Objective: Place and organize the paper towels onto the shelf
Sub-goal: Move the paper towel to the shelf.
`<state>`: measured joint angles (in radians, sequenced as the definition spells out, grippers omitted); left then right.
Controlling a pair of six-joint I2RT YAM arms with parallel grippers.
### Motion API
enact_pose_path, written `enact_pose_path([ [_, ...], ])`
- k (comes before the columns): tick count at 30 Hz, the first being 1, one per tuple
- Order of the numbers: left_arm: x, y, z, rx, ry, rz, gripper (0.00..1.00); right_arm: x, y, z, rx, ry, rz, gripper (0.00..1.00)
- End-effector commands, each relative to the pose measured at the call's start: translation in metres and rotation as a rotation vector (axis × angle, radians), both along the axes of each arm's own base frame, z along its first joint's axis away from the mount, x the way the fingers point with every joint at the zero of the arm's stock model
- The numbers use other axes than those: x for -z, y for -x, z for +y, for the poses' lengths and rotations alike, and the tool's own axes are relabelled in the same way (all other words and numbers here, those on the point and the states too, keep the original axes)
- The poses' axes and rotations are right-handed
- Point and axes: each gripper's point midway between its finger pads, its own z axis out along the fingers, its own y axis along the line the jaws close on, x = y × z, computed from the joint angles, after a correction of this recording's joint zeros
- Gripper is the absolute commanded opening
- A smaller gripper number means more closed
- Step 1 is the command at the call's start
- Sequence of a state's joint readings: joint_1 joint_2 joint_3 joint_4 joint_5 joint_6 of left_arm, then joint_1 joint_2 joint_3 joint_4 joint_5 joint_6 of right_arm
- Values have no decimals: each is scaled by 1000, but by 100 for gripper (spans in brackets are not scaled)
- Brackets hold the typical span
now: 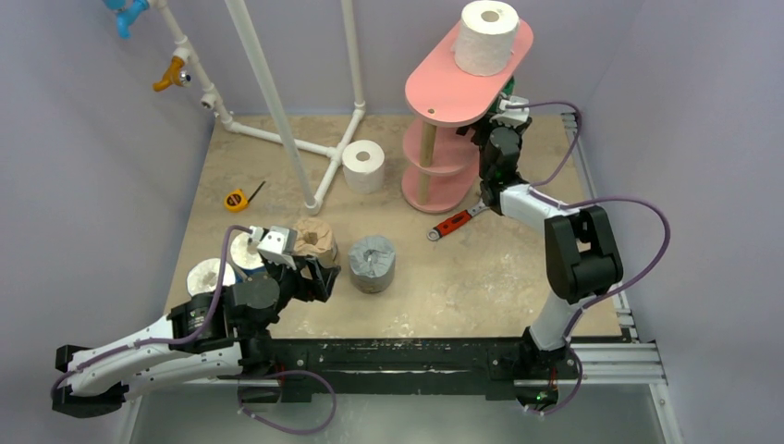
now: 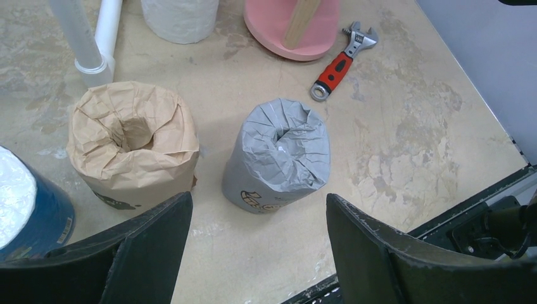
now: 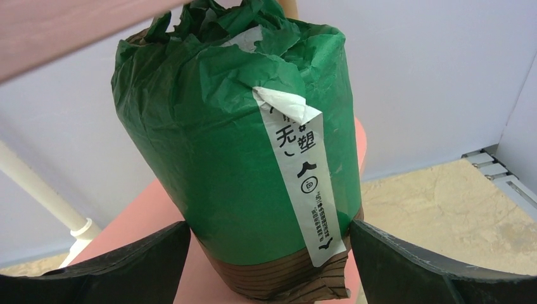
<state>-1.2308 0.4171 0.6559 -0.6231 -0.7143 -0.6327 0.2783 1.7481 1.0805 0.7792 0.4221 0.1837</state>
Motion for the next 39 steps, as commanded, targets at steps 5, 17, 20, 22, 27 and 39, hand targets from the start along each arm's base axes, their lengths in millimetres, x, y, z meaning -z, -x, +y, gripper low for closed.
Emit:
enact_pose_path([
  [5,0,-4,4,-28,-5,-14,77,-34,-16,4,-16,-5,-91,95],
  [17,0,-6,1,-30,-19,-23,77,-34,-26,5,-20,-10,-95,95],
  [20,0,-6,1,-28,-20,-22,77,-34,-27,6,-20,-13,-96,95],
  [22,0,-6,1,-28,-23,-24,77,-32,-27,5,-17,-15,-94,95],
  [27,-1,-6,1,-31,-21,-24,77,-32,-27,3,-13,-18,-94,96],
  [39,0,-5,3,-34,-14,-17,77,-34,-31,-4,1,-29,-88,97],
])
